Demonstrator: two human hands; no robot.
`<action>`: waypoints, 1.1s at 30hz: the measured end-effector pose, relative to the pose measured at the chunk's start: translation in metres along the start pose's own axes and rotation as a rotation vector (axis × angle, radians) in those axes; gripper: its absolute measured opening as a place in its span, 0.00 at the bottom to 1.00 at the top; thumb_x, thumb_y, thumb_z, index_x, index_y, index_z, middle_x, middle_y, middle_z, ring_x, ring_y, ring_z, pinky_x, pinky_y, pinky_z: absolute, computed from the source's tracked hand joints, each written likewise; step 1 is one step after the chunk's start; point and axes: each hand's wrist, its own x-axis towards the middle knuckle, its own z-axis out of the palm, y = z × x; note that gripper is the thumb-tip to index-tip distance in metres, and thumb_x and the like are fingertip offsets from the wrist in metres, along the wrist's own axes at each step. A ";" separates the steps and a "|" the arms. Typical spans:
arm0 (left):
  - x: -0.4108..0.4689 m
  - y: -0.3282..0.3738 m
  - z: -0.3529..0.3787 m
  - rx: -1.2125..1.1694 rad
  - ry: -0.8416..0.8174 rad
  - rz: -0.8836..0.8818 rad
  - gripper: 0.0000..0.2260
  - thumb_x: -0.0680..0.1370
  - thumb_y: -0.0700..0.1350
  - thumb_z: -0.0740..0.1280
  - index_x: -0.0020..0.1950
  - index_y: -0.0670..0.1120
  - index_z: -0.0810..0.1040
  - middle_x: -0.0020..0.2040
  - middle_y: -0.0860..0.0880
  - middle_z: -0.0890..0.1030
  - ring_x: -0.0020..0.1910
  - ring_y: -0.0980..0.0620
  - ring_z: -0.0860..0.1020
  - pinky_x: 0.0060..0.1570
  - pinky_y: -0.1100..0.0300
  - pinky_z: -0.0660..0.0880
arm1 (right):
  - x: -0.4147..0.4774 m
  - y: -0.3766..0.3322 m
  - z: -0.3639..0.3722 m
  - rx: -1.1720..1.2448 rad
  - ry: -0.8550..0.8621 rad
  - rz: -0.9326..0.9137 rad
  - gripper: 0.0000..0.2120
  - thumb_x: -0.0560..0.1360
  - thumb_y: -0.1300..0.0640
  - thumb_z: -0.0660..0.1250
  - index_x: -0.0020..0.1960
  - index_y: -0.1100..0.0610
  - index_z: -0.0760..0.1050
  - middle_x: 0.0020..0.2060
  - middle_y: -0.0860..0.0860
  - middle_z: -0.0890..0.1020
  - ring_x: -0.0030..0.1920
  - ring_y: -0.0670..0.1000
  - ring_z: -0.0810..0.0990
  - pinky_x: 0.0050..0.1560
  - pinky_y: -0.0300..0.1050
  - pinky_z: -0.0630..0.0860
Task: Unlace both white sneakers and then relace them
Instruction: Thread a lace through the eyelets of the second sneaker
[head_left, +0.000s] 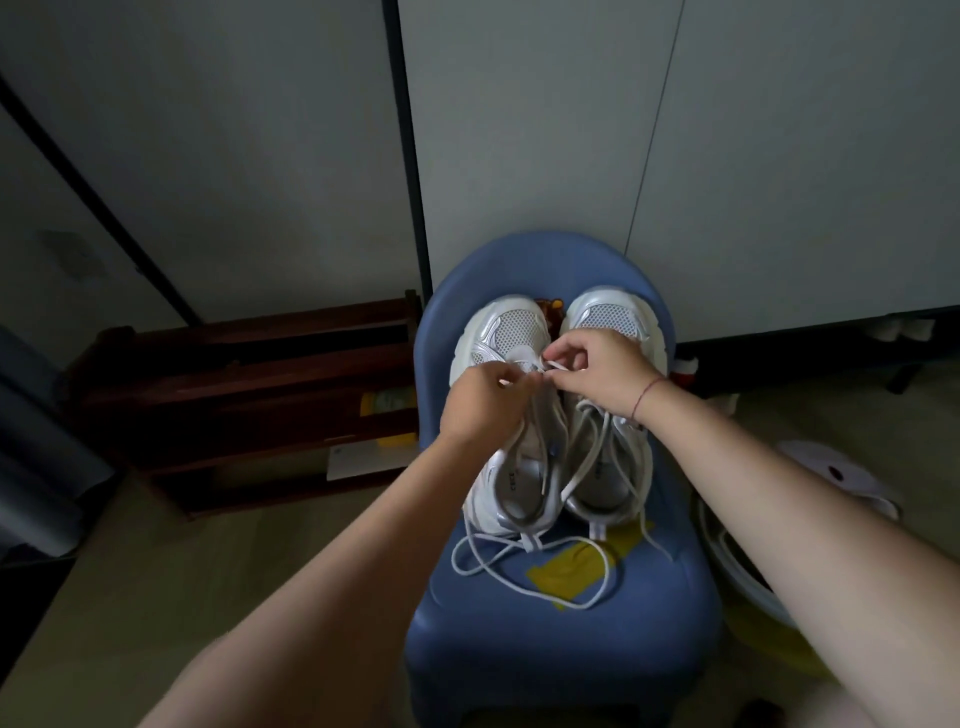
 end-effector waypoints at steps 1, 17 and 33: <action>0.002 0.001 0.004 -0.016 0.008 -0.007 0.10 0.77 0.54 0.68 0.39 0.51 0.80 0.27 0.53 0.76 0.28 0.55 0.74 0.30 0.62 0.67 | -0.001 0.000 0.000 -0.002 0.007 -0.002 0.08 0.68 0.53 0.75 0.47 0.51 0.81 0.30 0.40 0.74 0.34 0.42 0.72 0.49 0.44 0.73; 0.013 0.006 0.015 -0.266 -0.005 -0.181 0.07 0.74 0.44 0.73 0.51 0.45 0.85 0.35 0.52 0.79 0.37 0.54 0.77 0.44 0.61 0.75 | -0.005 -0.004 0.000 -0.023 0.039 -0.021 0.08 0.69 0.53 0.74 0.47 0.52 0.81 0.29 0.39 0.73 0.33 0.40 0.70 0.48 0.44 0.72; -0.060 -0.018 -0.048 0.478 -1.165 0.106 0.06 0.76 0.47 0.71 0.49 0.46 0.84 0.37 0.50 0.78 0.35 0.55 0.71 0.37 0.66 0.68 | -0.004 -0.005 0.000 -0.043 0.019 0.009 0.10 0.68 0.51 0.75 0.48 0.51 0.81 0.31 0.39 0.74 0.34 0.41 0.71 0.54 0.46 0.71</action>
